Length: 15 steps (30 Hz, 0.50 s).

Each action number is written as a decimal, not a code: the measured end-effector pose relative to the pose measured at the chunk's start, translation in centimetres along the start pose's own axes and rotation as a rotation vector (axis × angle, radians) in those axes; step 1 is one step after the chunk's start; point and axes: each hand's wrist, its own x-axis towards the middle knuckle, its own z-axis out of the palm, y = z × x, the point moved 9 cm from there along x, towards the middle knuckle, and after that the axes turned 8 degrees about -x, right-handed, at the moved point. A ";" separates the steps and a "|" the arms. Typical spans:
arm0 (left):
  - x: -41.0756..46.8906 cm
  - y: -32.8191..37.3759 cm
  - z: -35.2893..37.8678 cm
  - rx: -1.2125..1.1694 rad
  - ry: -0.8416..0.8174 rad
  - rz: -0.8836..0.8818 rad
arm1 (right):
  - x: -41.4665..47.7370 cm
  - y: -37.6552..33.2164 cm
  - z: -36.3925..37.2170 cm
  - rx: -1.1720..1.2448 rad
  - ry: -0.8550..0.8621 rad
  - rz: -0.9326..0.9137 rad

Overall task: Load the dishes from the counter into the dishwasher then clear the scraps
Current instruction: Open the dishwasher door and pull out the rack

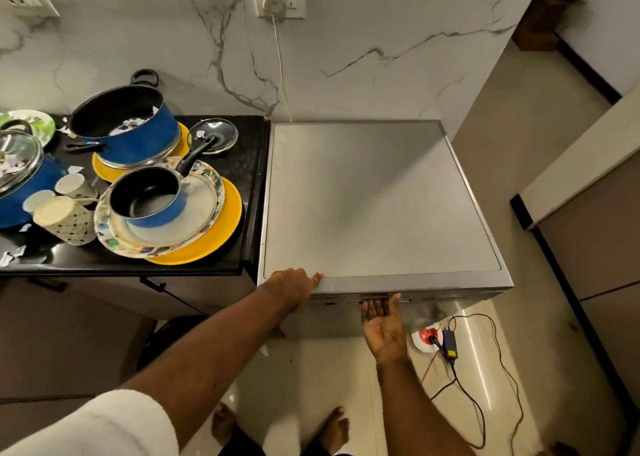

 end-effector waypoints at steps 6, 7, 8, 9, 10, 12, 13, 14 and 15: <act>0.0 0.3 0.3 0.028 0.024 0.020 | -3.0 -0.7 -2.7 -0.392 0.178 0.080; -0.1 0.3 0.1 0.025 0.027 0.026 | -4.0 -0.6 -3.7 -0.461 0.194 0.117; -0.2 0.3 0.0 0.021 0.028 0.031 | -4.8 -0.5 -4.8 -0.497 0.195 0.149; -0.3 0.6 0.0 0.022 0.032 0.033 | -5.6 -0.4 -5.8 -0.558 0.196 0.171; -0.5 0.7 0.4 0.014 0.032 0.022 | -6.4 -0.4 -6.5 -0.649 0.198 0.192; -1.3 0.9 2.3 -0.036 0.030 -0.041 | -8.2 -0.6 -7.6 -1.042 0.188 0.205; -1.7 0.9 3.9 -0.068 0.044 -0.084 | -8.5 -0.9 -8.1 -1.242 0.188 0.182; -2.3 0.9 5.7 -0.090 0.085 -0.105 | -8.8 -1.4 -8.5 -1.367 0.210 0.131; -3.0 1.0 7.4 -0.098 0.143 -0.102 | -9.4 -2.1 -8.4 -1.476 0.246 0.048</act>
